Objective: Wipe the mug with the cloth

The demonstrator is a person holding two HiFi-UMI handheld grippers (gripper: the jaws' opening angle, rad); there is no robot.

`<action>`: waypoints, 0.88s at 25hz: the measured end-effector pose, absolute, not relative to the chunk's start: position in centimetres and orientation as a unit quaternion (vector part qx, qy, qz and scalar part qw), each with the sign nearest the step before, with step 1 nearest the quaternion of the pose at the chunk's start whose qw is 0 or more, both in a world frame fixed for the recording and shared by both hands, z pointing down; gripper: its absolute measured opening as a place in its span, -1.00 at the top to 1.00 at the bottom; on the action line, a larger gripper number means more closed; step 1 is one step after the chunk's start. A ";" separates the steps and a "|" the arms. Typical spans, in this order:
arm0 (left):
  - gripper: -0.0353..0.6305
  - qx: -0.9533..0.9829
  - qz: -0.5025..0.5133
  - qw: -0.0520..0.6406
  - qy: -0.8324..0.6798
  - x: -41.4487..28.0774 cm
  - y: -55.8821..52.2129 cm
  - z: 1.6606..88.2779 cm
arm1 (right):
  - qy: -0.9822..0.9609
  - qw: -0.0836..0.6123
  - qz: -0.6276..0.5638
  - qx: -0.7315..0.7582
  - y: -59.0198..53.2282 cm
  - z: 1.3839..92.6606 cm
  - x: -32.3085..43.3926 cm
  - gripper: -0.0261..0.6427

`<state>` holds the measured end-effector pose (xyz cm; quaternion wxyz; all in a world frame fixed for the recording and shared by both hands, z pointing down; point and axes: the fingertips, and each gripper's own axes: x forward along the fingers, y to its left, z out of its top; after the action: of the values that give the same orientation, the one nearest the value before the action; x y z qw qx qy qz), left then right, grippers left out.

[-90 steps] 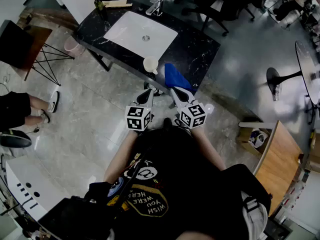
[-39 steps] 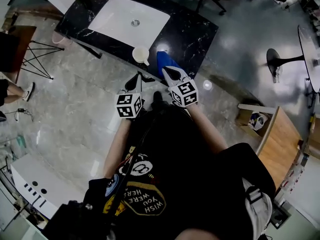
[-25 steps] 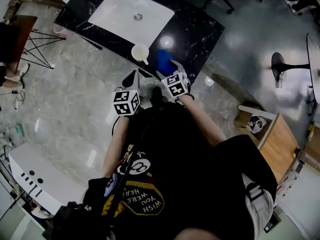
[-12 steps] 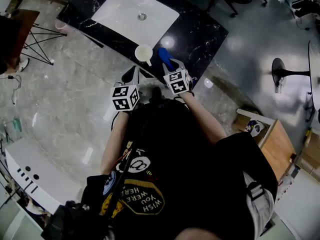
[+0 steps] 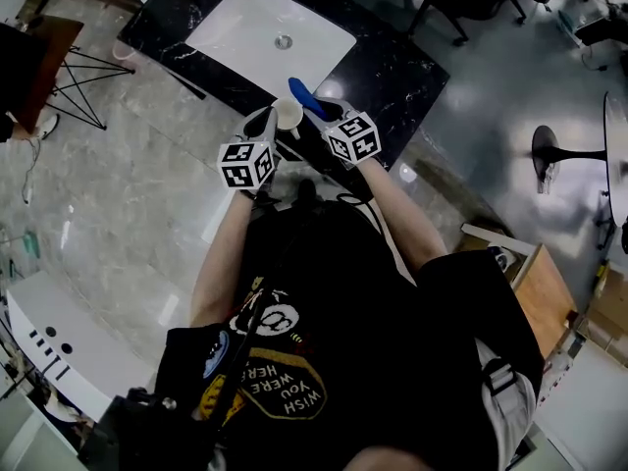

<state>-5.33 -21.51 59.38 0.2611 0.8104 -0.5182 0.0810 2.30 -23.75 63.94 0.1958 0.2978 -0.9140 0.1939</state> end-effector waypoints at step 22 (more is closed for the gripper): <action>0.88 0.816 0.050 0.289 -0.498 -2.0 -21.5 59.3 | -0.925 0.035 0.302 0.229 -19.8 60.6 6.1 0.63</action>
<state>-2.04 -21.46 59.29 0.2886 0.8160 -0.4983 0.0502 6.11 -19.77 60.55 0.0354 0.2294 -0.9245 0.3024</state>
